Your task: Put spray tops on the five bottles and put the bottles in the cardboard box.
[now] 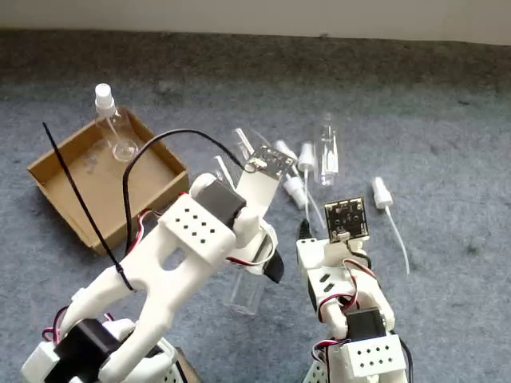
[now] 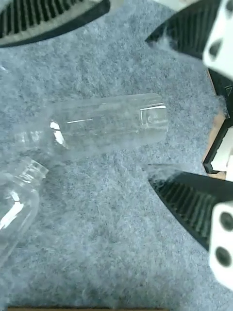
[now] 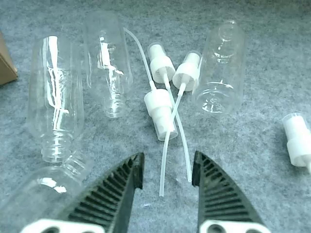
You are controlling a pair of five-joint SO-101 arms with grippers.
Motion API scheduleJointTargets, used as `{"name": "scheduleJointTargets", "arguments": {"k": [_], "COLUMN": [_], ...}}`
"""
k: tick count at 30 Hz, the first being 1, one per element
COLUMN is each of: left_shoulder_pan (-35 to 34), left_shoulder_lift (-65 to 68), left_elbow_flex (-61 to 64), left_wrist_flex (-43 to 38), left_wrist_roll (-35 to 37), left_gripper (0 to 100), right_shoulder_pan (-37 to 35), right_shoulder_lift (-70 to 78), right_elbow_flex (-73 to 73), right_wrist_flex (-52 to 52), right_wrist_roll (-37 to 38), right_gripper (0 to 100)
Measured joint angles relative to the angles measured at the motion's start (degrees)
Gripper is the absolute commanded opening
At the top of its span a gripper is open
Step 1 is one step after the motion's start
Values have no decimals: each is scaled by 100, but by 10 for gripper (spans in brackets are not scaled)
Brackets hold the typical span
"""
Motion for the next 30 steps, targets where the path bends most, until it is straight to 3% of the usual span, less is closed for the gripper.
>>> {"name": "scheduleJointTargets", "arguments": {"k": [14, 30], "left_shoulder_pan": [9, 9], "left_shoulder_lift": [1530, 2426], "left_elbow_flex": [-18, -18], "left_wrist_flex": [-1099, -1723], "left_wrist_roll": [0, 9], "left_gripper": [329, 327], "right_shoulder_pan": [0, 0], "right_shoulder_lift": [0, 0], "right_elbow_flex": [0, 0], "right_wrist_flex": [0, 0], "right_wrist_roll": [0, 0], "right_gripper": [149, 149]}}
